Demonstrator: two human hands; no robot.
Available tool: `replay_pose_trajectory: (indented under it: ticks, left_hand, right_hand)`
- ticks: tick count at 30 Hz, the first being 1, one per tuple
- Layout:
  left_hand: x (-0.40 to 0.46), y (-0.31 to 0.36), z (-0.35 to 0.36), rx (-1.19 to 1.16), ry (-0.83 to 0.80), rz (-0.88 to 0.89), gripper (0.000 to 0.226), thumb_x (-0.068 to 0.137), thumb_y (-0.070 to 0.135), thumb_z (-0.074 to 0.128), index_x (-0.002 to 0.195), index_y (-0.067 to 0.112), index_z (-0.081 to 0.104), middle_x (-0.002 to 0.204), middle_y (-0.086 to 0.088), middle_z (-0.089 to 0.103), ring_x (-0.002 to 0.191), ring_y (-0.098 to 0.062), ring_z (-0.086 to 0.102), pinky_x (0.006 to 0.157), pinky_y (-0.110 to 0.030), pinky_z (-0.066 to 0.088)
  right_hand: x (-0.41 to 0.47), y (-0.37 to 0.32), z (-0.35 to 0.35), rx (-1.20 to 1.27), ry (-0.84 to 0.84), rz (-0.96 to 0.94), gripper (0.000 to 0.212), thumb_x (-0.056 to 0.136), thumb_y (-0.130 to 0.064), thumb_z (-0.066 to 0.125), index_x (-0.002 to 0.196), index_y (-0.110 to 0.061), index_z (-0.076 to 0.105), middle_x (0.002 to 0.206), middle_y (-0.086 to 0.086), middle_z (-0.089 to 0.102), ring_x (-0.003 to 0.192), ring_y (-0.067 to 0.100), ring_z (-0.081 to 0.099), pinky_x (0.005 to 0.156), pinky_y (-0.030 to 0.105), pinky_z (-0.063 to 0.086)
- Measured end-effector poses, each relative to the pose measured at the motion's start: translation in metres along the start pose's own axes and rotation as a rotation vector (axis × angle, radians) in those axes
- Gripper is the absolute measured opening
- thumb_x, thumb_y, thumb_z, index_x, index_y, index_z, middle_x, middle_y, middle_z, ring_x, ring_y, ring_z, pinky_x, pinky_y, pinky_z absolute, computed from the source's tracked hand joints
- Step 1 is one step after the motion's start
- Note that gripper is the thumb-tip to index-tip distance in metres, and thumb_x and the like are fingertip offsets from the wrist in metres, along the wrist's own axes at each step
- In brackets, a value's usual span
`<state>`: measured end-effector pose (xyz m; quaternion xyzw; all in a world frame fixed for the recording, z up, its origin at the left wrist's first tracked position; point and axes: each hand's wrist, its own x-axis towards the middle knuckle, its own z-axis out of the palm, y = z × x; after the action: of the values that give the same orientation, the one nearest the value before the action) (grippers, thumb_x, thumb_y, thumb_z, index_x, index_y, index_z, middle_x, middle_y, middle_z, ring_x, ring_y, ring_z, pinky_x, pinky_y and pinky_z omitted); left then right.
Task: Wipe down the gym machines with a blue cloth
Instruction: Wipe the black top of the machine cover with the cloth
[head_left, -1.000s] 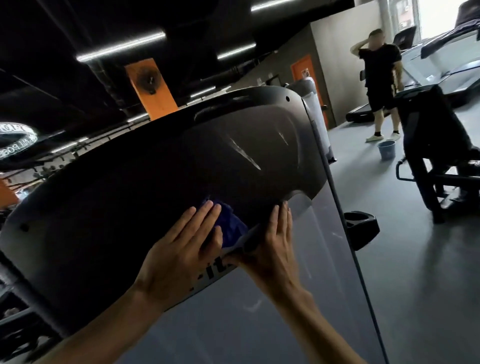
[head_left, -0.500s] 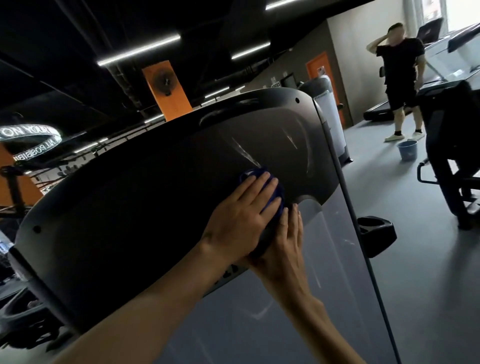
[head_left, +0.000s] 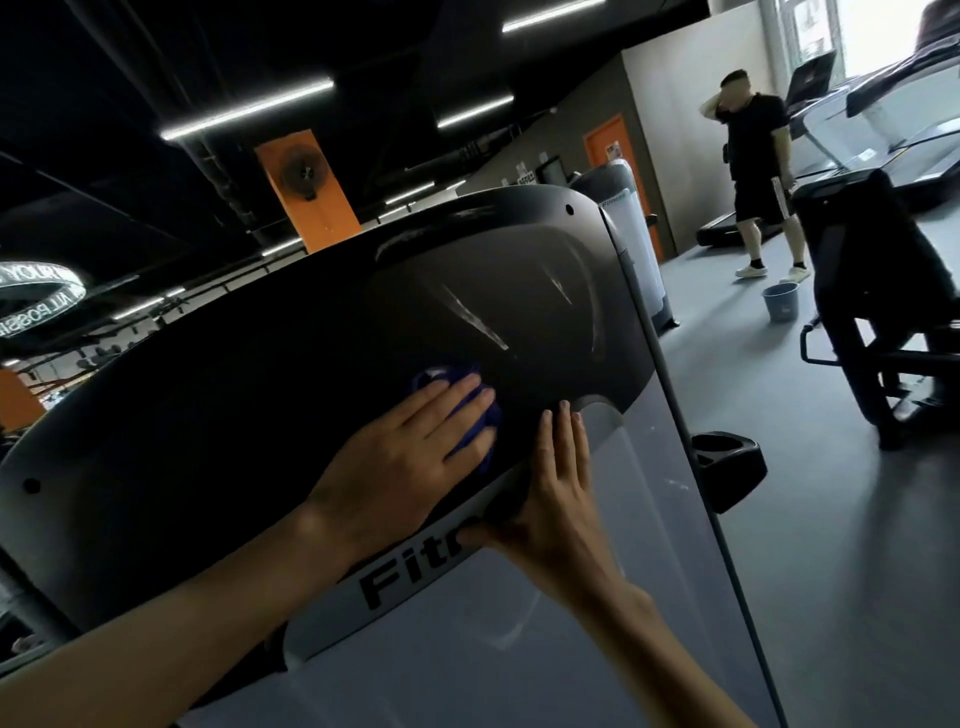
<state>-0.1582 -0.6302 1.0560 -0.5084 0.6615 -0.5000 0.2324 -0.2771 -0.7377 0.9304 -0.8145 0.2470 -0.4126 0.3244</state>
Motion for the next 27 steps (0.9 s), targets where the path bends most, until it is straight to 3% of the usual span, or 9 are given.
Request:
replay_pose_trajectory:
  ticks: [4, 7, 9, 14, 19, 23, 27]
  left_hand:
    - [0.072, 0.014, 0.007, 0.050, -0.036, -0.084, 0.061, 0.106, 0.026, 0.032, 0.163, 0.006, 0.023, 0.170, -0.025, 0.017, 0.159, -0.039, 0.010, 0.127, -0.047, 0.005]
    - [0.065, 0.005, 0.006, 0.082, -0.067, -0.113, 0.065, 0.098, 0.028, 0.053, 0.158, 0.006, 0.039, 0.162, -0.028, 0.031, 0.153, -0.043, 0.026, 0.127, -0.048, 0.013]
    - [0.033, -0.003, 0.001, 0.081, -0.072, -0.100, 0.068, 0.093, 0.029, 0.056, 0.156, 0.006, 0.043, 0.159, -0.029, 0.038, 0.150, -0.042, 0.032, 0.128, -0.051, 0.017]
    - [-0.030, -0.015, -0.010, 0.127, -0.049, -0.098, 0.061, 0.100, 0.018, 0.032, 0.159, 0.006, 0.035, 0.166, -0.025, 0.027, 0.155, -0.039, 0.026, 0.126, -0.052, 0.020]
    - [0.018, -0.012, -0.008, 0.142, -0.040, -0.095, 0.058, 0.103, 0.028, 0.039, 0.157, 0.007, 0.042, 0.164, -0.023, 0.033, 0.154, -0.037, 0.030, 0.129, -0.048, 0.018]
    - [0.080, -0.007, -0.003, 0.117, -0.008, -0.150, 0.060, 0.104, 0.022, 0.018, 0.157, 0.013, 0.043, 0.165, -0.016, 0.036, 0.156, -0.032, 0.027, 0.130, -0.045, 0.016]
    - [0.043, -0.017, -0.007, 0.126, -0.061, -0.148, 0.059, 0.105, 0.027, 0.027, 0.161, 0.013, 0.034, 0.169, -0.017, 0.026, 0.158, -0.032, 0.021, 0.130, -0.045, 0.007]
  right_hand:
    - [0.006, -0.005, -0.006, 0.050, 0.045, 0.041, 0.144, 0.069, -0.072, 0.079, 0.162, -0.014, -0.013, 0.169, 0.000, -0.022, 0.154, 0.017, -0.024, 0.128, 0.036, -0.002]
    - [0.014, -0.007, -0.013, 0.076, 0.053, 0.058, 0.144, 0.067, -0.071, 0.081, 0.163, -0.015, -0.010, 0.170, 0.000, -0.018, 0.155, 0.016, -0.021, 0.129, 0.037, 0.000]
    - [0.018, -0.009, -0.015, 0.057, 0.036, 0.045, 0.146, 0.066, -0.073, 0.080, 0.162, -0.016, -0.013, 0.169, 0.000, -0.022, 0.154, 0.017, -0.023, 0.128, 0.038, -0.001]
    - [0.016, -0.019, -0.011, 0.083, -0.004, 0.038, 0.150, 0.065, -0.076, 0.078, 0.159, -0.016, -0.022, 0.164, 0.002, -0.034, 0.151, 0.021, -0.030, 0.123, 0.035, -0.009]
    - [0.017, -0.026, -0.008, 0.085, 0.028, 0.040, 0.148, 0.066, -0.078, 0.076, 0.160, -0.011, -0.017, 0.166, 0.009, -0.030, 0.153, 0.025, -0.028, 0.122, 0.036, -0.011]
    - [0.019, -0.030, -0.006, 0.134, 0.082, 0.066, 0.148, 0.065, -0.080, 0.077, 0.162, -0.014, -0.013, 0.169, 0.007, -0.021, 0.155, 0.022, -0.023, 0.125, 0.039, -0.005]
    - [0.026, -0.027, -0.009, 0.088, 0.109, 0.035, 0.144, 0.066, -0.077, 0.076, 0.162, -0.012, -0.009, 0.170, 0.009, -0.017, 0.156, 0.024, -0.019, 0.129, 0.043, -0.001]
